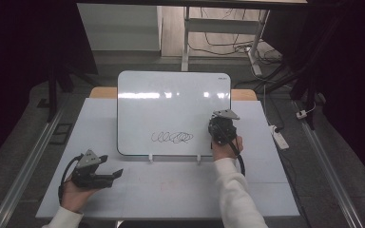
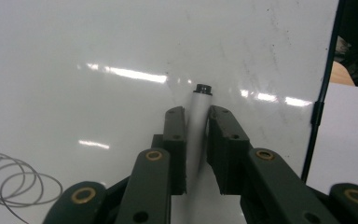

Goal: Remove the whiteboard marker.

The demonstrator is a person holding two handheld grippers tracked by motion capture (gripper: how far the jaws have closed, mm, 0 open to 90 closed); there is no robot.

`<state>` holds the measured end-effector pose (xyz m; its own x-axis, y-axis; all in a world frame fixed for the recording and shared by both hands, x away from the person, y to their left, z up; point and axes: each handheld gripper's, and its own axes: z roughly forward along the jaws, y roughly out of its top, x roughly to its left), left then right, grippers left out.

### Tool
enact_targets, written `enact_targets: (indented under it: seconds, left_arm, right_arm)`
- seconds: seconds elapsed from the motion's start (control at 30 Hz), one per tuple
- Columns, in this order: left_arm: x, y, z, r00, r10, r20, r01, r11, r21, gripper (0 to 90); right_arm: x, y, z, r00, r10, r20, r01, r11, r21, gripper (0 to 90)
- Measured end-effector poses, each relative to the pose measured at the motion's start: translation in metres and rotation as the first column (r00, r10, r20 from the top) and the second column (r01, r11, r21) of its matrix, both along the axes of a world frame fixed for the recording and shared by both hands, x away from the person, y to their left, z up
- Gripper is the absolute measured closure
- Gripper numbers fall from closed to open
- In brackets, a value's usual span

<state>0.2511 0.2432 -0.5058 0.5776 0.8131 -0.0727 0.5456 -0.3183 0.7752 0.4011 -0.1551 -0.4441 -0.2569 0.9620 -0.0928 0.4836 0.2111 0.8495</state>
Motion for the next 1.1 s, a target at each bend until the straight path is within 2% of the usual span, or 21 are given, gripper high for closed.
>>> enact_targets:
  seconds: [0.1, 0.17, 0.23, 0.6, 0.9, 1.1]
  left_arm:
    - [0.000, 0.001, 0.000, 1.0000, 0.002, 0.002, -0.002, 1.0000, 0.000, 19.5]
    - [-0.001, 0.001, 0.000, 1.0000, 0.003, 0.003, -0.003, 1.0000, 0.000, 19.6]
    - [-0.001, 0.001, 0.000, 1.0000, 0.002, 0.003, -0.002, 1.0000, 0.001, 19.6]
    - [-0.001, 0.002, 0.000, 1.0000, 0.007, 0.006, -0.007, 1.0000, -0.005, 19.6]
    - [-0.001, 0.002, 0.000, 0.9999, 0.011, 0.006, -0.011, 0.9999, -0.010, 19.6]
    - [-0.001, 0.002, 0.000, 0.9999, 0.010, 0.006, -0.010, 0.9999, -0.007, 19.6]
  right_arm:
    - [0.000, 0.001, -0.001, 1.0000, -0.001, 0.009, 0.001, 1.0000, 0.002, 79.3]
    - [-0.001, 0.000, -0.002, 0.9998, -0.012, 0.015, 0.011, 0.9994, 0.034, 80.7]
    - [-0.001, 0.000, -0.002, 0.9997, -0.015, 0.020, 0.014, 0.9990, 0.043, 80.7]
    - [-0.005, -0.005, -0.002, 0.9996, 0.002, 0.029, -0.004, 0.9981, 0.062, 80.9]
    - [-0.024, -0.013, -0.001, 0.9939, 0.059, 0.094, -0.066, 0.9944, 0.082, 80.9]
    - [-0.033, -0.018, 0.003, 0.9884, 0.076, 0.131, -0.089, 0.9913, 0.097, 80.9]
